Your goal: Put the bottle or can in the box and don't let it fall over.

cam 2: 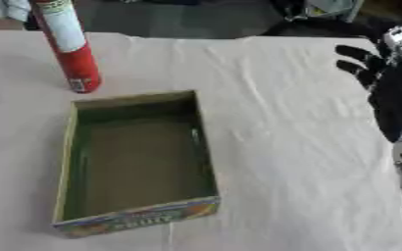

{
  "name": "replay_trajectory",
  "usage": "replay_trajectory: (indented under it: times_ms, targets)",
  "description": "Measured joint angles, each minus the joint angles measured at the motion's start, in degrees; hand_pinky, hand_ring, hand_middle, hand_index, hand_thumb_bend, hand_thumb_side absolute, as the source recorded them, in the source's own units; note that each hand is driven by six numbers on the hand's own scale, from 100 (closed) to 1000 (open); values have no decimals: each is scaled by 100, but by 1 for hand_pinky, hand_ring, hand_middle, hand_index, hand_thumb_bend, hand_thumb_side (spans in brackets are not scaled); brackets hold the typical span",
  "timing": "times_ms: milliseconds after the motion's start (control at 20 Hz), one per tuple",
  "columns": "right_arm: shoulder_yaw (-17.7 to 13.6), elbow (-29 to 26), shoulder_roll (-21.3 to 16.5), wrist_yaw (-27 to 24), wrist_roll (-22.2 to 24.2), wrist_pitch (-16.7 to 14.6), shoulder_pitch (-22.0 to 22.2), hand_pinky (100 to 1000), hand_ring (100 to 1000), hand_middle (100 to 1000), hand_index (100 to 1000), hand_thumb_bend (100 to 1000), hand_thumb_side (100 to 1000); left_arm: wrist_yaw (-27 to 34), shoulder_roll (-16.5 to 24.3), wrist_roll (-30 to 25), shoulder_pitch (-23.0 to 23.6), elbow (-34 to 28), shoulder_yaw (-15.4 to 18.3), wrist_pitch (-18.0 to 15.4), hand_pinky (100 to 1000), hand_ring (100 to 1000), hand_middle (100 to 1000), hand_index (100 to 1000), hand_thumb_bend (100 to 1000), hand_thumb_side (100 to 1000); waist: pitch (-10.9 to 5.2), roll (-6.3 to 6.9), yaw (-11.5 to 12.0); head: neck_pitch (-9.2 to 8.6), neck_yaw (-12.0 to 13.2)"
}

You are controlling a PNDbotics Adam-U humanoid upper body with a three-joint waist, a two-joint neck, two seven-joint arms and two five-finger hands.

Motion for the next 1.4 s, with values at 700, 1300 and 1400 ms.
replay_trajectory:
  times_ms: [700, 1300, 1400]
  targets:
    - [31, 0, 0, 0, 9, 39, 0, 867, 848, 975, 999, 100, 841, -23, -297, -352, -994, 1193, -274, 69, 884, 1000, 1000, 932, 635, 405, 0, 11, -38, 1, 1]
    - [34, 0, 1, -1, 23, 92, -9, 868, 848, 976, 1000, 100, 845, -217, -501, -705, -1664, 1920, -474, 32, 878, 1000, 1000, 934, 639, 411, 0, 47, -98, 2, 2]
    - [35, 0, 2, -1, 28, 97, -10, 869, 848, 976, 1000, 100, 845, -274, -557, -742, -1752, 2007, -498, 5, 878, 1000, 1000, 931, 655, 418, 0, 49, -115, -1, 3]
